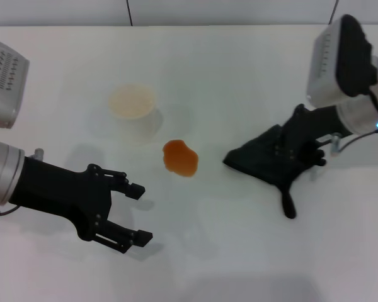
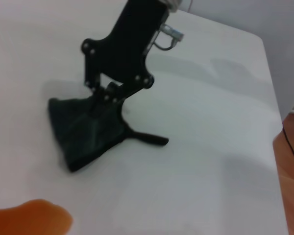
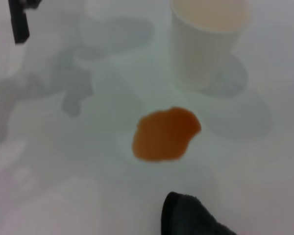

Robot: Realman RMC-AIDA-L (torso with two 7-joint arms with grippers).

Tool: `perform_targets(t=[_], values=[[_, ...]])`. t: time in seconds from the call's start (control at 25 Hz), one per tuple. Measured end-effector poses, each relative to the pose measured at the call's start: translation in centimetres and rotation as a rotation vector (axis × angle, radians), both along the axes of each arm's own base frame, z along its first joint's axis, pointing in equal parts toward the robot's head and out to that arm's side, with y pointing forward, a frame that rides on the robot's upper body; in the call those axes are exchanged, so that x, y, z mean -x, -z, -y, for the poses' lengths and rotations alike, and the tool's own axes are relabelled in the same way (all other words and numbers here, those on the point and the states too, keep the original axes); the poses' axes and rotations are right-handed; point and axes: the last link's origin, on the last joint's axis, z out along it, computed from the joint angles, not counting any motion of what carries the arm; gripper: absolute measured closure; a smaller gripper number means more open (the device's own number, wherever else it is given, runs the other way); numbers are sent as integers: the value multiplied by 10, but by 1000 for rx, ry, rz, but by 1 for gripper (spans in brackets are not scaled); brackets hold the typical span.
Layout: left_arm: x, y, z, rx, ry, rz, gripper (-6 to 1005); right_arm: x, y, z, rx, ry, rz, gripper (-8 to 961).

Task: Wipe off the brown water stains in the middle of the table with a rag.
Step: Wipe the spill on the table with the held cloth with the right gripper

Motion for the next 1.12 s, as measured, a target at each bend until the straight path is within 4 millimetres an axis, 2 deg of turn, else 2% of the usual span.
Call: perform_targets(t=[0.24,0.48,0.76,1.12], values=[[-3,4,-1,7,6,-1,108,17,12,-9,-5,-19,-44,922],[-5,9,-3,32,6,3,108,26,18,-17,-31,-29,-67,923],[-5,12,0,59,15,-11,108,34,28,-12,-1,-46,-81,923],[-1,12,2,60,11,-36,108,53,52,4,94,-93,-101,923]])
